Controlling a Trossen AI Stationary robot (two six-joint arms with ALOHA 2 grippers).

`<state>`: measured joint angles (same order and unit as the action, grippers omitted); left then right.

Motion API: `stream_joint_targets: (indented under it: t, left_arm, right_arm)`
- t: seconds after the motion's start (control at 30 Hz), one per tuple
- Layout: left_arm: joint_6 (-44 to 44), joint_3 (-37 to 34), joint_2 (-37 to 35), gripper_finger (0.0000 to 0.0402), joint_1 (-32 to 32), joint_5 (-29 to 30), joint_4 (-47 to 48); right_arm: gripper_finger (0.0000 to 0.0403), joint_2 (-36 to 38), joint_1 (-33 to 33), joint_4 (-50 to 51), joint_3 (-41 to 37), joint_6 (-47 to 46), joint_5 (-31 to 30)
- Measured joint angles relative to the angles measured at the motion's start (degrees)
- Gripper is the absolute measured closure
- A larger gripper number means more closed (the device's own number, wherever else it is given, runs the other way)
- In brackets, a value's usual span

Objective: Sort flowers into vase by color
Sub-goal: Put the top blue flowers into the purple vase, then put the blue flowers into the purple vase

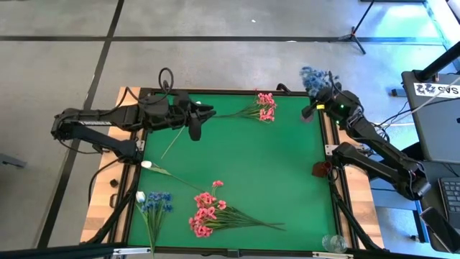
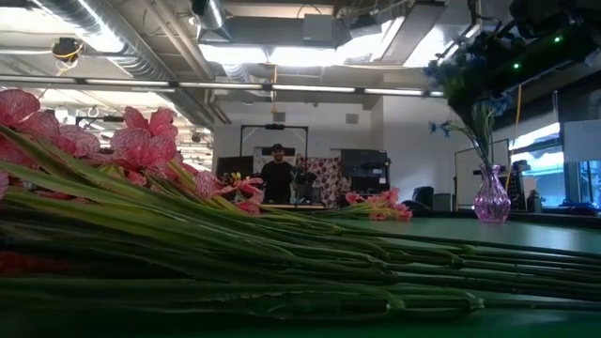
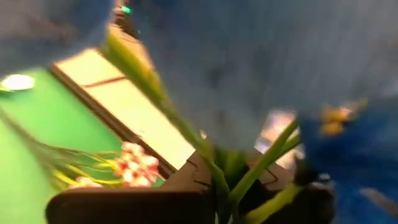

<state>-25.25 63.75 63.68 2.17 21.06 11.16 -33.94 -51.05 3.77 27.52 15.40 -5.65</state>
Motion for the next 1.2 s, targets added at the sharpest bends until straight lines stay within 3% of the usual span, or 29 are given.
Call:
stream_joint_targets:
  t: [0.23, 0.57, 0.77, 1.0, 1.2]
  left_arm:
    - [-1.2, 0.0, 0.0, 0.0282, 1.0, 0.6, 0.7]
    - [-2.7, 0.0, -0.1, 0.0282, 2.6, -0.6, 7.6]
    - [-4.4, 0.0, -1.4, 0.0282, 2.4, -0.1, 12.3]
    - [-6.5, 0.0, -3.9, 0.0282, 0.2, 1.0, 17.3]
    - [-10.3, 0.0, -5.3, 0.0282, -2.3, 0.5, 22.4]
  right_arm:
    - [0.0348, 3.2, 0.0, 12.6, 1.7, -1.9, -2.4]
    - [0.0225, 3.2, 0.0, 26.4, 6.4, -6.4, -4.8]
    - [0.0174, 3.2, 0.0, 33.3, 11.3, -7.7, -6.0]
    - [0.0146, 3.2, 0.0, 43.6, 17.8, -11.2, -6.3]
    - [0.0141, 3.0, 0.0, 49.5, 20.3, -15.8, -0.2]
